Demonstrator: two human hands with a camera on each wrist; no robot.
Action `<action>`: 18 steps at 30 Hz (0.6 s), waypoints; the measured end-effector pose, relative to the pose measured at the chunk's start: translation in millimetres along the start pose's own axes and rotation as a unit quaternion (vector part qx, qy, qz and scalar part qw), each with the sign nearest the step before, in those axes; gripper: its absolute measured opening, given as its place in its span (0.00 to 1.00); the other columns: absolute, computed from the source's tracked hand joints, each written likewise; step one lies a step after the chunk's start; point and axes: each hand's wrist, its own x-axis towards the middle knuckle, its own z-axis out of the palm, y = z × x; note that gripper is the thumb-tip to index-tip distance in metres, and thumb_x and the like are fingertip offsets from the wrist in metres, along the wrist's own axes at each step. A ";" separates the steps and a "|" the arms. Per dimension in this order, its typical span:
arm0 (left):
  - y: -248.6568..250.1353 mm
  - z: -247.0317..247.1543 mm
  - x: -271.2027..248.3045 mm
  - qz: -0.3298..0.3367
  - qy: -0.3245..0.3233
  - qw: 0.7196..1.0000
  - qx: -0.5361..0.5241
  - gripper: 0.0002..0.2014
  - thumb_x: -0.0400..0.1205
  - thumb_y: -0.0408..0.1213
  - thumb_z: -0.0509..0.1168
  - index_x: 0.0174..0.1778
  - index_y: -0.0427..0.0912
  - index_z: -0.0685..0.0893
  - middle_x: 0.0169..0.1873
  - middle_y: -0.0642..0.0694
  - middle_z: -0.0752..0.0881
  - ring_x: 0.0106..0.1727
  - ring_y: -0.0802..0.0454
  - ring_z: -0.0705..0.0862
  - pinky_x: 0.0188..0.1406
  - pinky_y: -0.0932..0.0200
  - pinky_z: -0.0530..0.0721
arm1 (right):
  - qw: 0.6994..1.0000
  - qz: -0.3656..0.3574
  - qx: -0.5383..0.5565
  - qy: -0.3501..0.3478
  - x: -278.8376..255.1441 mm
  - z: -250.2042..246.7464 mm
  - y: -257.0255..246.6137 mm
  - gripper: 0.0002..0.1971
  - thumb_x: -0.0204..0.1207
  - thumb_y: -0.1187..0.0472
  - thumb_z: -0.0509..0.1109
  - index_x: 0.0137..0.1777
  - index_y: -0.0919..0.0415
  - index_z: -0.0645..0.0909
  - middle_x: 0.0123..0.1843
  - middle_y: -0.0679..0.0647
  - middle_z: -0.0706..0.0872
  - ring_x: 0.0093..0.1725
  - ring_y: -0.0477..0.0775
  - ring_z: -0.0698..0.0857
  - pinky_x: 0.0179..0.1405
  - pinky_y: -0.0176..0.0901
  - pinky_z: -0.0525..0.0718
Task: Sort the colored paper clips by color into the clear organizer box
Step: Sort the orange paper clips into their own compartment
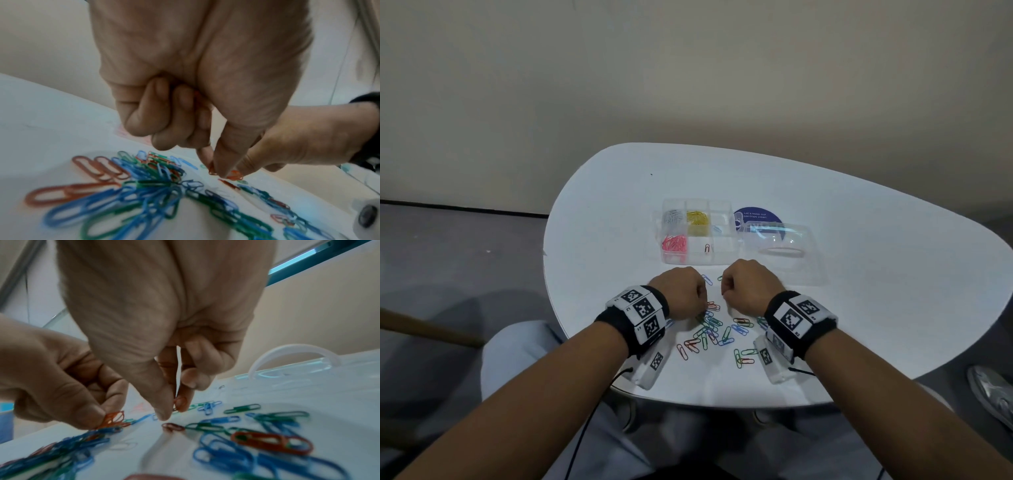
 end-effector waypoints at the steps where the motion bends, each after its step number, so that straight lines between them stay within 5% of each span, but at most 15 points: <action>1: -0.9 -1.2 0.0 0.003 0.004 1.000 -0.014 0.07 0.77 0.41 0.66 0.38 0.47 0.88 0.41 0.50 0.89 0.44 0.50 0.86 0.46 0.54 0.87 | 1.000 -0.003 0.002 0.009 -0.9 -2.0 1.1 0.08 0.71 0.67 0.71 0.35 0.54 0.86 0.40 0.49 0.90 0.42 0.53 0.87 0.42 0.43 0.84; 9: 0.7 -3.2 3.6 0.002 0.028 0.998 -0.063 0.12 0.80 0.41 0.60 0.42 0.39 0.86 0.43 0.45 0.88 0.46 0.45 0.86 0.48 0.48 0.86 | 1.000 0.009 0.015 0.009 -0.2 -9.7 11.1 0.09 0.72 0.68 0.72 0.46 0.57 0.91 0.47 0.52 0.91 0.48 0.54 0.88 0.52 0.48 0.88; 18: -2.1 -4.8 0.8 -0.022 0.052 0.989 -0.135 0.11 0.85 0.40 0.57 0.50 0.39 0.82 0.50 0.45 0.85 0.52 0.47 0.82 0.52 0.51 0.80 | 0.999 0.023 0.037 -0.001 5.7 -2.3 5.5 0.06 0.71 0.68 0.73 0.39 0.58 0.90 0.43 0.54 0.91 0.45 0.54 0.88 0.46 0.45 0.88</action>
